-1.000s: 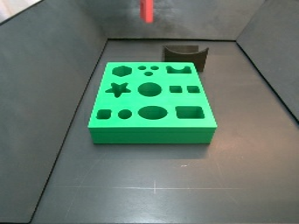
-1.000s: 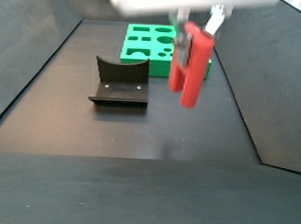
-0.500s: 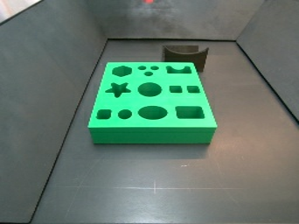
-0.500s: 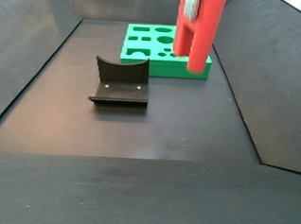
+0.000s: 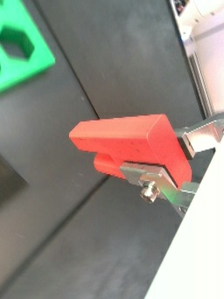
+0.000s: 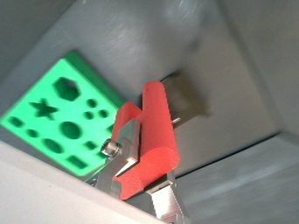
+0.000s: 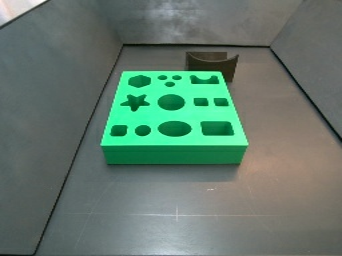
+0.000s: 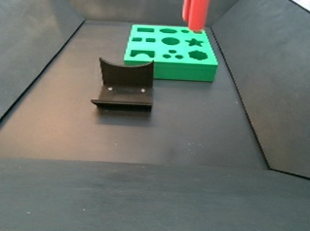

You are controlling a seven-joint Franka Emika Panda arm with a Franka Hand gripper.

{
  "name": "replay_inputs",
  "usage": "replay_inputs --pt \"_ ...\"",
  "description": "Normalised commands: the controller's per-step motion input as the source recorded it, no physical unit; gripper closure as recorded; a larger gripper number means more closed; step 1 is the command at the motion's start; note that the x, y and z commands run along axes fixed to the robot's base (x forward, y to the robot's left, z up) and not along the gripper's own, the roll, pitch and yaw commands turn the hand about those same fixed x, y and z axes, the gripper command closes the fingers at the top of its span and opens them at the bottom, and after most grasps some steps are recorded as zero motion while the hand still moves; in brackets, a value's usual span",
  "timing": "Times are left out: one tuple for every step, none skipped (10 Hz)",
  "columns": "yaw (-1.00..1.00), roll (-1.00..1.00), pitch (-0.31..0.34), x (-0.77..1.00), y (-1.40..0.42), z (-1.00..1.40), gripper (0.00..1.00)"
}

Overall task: Pick up the square-circle object. Move up. Move to above the board. Insert the square-circle object.
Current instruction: Move to above the board.

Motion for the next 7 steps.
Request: replay_inputs --pt "-0.53 -0.02 0.080 0.00 -1.00 0.18 1.00" --pt "-0.39 -0.04 0.068 0.00 -1.00 0.18 1.00" --pt "-0.18 -0.04 0.045 0.00 -1.00 0.18 1.00" --pt "-0.11 -0.04 0.041 0.00 -1.00 0.19 1.00" --pt "-0.04 -0.02 0.042 0.00 -1.00 0.19 1.00" --pt "0.00 -0.02 0.045 0.01 -1.00 0.19 1.00" --pt "0.00 -0.02 0.052 0.01 -1.00 0.20 1.00"
